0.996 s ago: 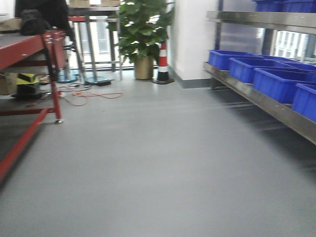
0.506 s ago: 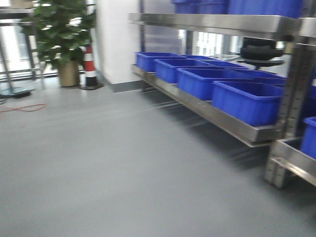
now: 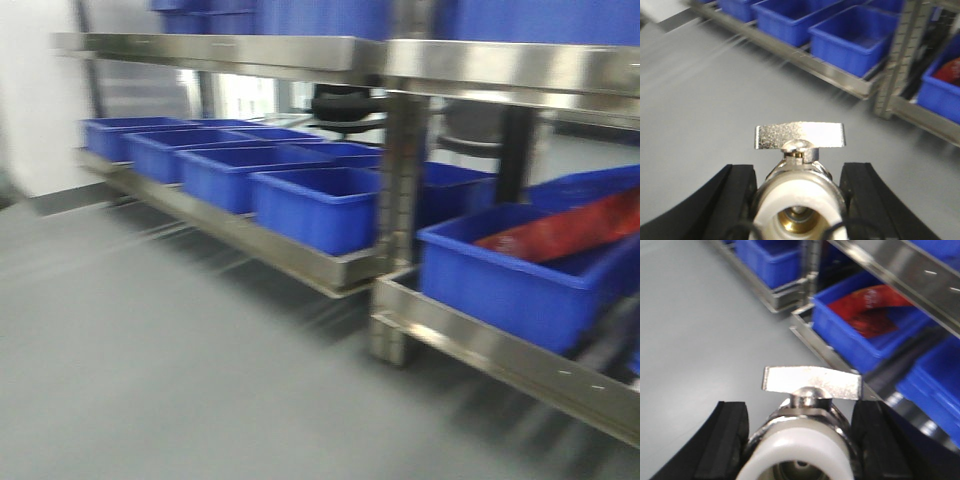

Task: Place valve from conveyor to right shelf box
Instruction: 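Turn the base toward the steel shelf of blue boxes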

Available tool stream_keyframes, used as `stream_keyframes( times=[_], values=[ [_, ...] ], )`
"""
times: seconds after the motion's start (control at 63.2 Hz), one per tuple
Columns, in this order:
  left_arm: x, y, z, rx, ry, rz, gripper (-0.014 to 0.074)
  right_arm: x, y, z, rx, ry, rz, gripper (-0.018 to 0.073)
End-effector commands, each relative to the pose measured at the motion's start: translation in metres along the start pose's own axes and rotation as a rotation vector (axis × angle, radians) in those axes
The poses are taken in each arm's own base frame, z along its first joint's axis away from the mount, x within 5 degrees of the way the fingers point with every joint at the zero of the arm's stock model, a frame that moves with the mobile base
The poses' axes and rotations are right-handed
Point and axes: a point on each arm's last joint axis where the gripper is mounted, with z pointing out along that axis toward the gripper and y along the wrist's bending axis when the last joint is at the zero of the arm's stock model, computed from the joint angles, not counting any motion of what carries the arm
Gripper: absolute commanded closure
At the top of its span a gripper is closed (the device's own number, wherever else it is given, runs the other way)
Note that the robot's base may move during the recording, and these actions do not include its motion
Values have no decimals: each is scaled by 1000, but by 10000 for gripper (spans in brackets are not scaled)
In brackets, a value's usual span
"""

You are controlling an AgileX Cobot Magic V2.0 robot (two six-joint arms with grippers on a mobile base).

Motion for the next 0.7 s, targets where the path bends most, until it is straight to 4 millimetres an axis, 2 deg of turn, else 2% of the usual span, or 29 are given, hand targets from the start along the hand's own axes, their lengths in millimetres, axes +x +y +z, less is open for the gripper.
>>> stream_keyframes(
  times=[0.0, 0.68],
  values=[
    [-8, 1, -10, -3, -81, -13, 707, -10, 0, -13, 12, -104, -16, 713],
    [-8, 1, -10, -3, -81, -13, 707, -10, 0, -13, 12, -104, -16, 713]
  ],
)
